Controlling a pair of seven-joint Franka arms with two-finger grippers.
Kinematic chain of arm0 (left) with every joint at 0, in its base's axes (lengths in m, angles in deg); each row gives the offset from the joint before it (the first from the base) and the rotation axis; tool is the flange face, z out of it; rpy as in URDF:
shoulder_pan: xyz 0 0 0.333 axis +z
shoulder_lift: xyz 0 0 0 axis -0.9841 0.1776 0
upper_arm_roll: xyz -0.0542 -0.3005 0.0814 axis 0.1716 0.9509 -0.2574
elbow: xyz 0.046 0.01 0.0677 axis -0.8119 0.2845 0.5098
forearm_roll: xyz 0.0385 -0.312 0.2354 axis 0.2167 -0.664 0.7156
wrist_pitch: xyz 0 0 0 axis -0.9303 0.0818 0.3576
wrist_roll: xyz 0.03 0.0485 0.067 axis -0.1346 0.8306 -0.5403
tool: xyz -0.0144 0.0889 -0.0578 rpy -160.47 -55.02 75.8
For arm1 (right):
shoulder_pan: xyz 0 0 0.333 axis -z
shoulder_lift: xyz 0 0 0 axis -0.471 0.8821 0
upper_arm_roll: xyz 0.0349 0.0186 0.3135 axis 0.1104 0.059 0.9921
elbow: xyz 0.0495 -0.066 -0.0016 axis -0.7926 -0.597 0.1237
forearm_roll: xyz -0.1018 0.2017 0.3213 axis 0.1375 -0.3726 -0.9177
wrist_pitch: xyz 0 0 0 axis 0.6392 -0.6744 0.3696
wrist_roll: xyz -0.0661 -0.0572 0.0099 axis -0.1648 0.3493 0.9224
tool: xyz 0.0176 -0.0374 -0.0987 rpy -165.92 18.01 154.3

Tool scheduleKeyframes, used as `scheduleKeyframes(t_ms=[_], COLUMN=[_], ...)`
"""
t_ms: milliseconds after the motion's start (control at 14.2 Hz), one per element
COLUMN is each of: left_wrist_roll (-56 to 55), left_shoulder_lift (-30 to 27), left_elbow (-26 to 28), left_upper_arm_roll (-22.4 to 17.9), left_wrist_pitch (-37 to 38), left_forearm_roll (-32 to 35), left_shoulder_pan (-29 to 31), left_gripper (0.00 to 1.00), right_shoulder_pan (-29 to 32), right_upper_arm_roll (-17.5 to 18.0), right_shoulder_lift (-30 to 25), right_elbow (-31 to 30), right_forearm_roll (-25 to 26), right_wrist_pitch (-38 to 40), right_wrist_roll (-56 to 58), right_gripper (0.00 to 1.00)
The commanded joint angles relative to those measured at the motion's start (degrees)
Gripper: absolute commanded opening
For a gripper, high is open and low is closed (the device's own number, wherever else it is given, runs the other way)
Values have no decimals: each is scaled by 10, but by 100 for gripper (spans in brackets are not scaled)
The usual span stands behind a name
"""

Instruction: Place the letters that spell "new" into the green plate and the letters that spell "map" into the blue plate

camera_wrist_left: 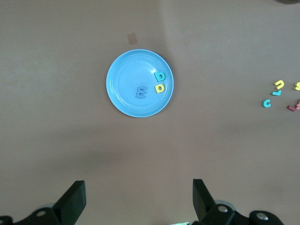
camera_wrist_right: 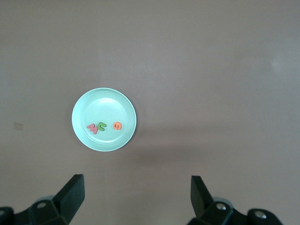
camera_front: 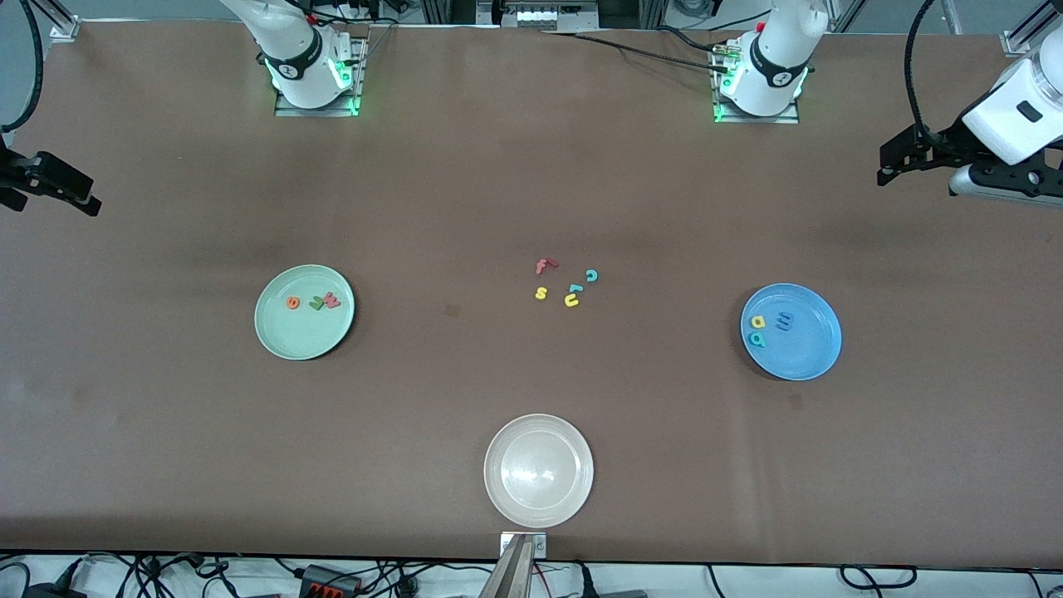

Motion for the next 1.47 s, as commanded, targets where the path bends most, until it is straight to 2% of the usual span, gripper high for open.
scheduleKeyframes(t_ms=[0,1404], left_wrist_roll=[-5,-3], left_shoulder_lift=[-2,-3], left_elbow=[-11,-19], left_upper_arm_roll=[-7,-7], left_wrist_pitch=[12,20], left_forearm_roll=[14,15], left_shoulder_pan=[-10,-9], left_gripper=[100,100], right_shoulder_pan=[3,6], right_upper_arm_roll=[5,4], right_shoulder_lift=[-11,-5], right_elbow=[-12,-9], right_forearm_roll=[7,6], right_wrist_pitch=[-6,10], right_wrist_roll=[6,2], right_gripper=[100,100])
